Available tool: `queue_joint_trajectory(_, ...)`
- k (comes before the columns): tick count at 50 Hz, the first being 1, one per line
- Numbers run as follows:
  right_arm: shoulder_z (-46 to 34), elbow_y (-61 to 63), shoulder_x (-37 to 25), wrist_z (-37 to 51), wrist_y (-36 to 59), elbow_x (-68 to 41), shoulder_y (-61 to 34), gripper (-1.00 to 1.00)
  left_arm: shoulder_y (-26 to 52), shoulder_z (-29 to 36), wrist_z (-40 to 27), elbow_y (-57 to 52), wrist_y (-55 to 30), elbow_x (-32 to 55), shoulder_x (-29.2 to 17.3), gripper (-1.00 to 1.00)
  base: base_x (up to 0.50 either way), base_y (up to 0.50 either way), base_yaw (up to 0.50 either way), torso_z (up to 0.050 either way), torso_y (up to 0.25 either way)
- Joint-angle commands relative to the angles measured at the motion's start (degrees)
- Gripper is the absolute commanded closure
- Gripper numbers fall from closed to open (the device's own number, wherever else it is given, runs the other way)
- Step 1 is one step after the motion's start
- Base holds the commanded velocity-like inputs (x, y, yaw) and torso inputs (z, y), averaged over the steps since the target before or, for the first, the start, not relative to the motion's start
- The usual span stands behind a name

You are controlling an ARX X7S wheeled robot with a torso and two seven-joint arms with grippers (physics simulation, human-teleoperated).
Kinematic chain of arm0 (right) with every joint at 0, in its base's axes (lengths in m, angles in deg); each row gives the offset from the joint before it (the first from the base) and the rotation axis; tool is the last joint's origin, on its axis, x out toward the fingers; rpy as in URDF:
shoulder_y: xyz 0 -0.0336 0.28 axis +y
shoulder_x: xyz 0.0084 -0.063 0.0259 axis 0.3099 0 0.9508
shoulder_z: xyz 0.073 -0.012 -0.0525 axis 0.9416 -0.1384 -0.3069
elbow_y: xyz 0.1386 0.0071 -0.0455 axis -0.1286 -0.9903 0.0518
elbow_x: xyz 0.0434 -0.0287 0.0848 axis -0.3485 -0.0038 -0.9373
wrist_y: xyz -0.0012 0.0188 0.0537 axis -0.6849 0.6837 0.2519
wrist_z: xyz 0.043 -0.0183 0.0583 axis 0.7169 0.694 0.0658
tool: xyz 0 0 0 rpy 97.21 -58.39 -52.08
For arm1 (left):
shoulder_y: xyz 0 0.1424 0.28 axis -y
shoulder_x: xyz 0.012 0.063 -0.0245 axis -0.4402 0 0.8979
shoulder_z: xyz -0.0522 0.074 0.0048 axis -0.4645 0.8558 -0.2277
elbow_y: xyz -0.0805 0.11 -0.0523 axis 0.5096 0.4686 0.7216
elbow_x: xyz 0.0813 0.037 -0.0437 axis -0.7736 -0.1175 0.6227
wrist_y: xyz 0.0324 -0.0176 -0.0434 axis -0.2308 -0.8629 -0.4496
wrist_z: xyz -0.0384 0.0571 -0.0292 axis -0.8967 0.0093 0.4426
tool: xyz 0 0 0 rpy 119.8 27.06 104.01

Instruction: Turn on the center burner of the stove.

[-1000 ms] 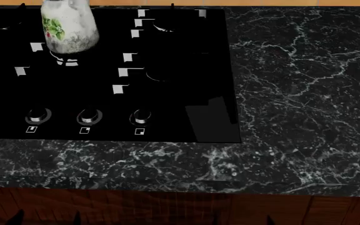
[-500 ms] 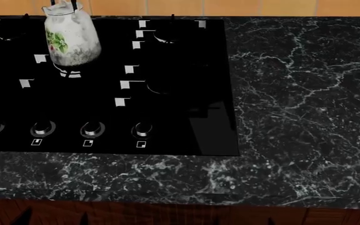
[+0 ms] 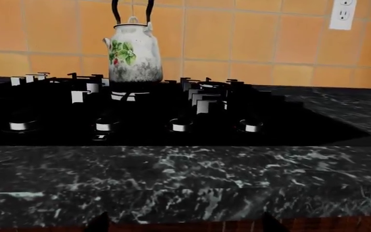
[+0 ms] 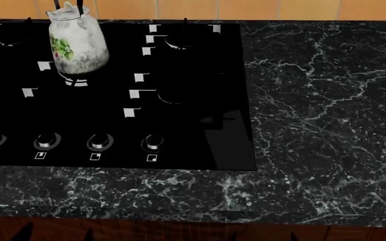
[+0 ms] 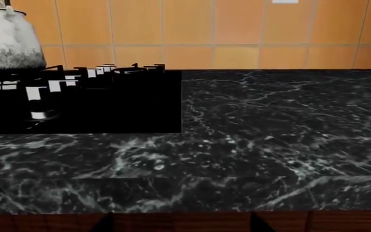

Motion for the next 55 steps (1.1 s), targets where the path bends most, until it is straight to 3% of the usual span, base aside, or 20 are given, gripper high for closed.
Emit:
queue_joint_trajectory(1, -1.0, 7.24, -1.07, 1.32, 4.27, -0.86, 1.12, -1.0, -0.74, 0.08, -1.88, -2.42, -0.79, 0.51, -0.68, -1.0, 0.0, 0.0, 0.0, 0.0, 0.0)
queue_joint_trajectory(25, -1.32, 21.02, -4.38, 3.53, 12.81, -1.25, 1.96, -1.0, -1.27, 0.4, -6.51, -26.29, -14.35, 2.02, -3.67, -1.0, 0.0, 0.0, 0.0, 0.0, 0.0)
queue_joint_trajectory(55, -0.17, 31.03, -7.88, 6.16, 20.19, -2.6, -1.25, -1.0, -0.54, 0.49, -8.69, -31.46, -17.31, 3.64, -5.47, -1.0, 0.0, 0.0, 0.0, 0.0, 0.0)
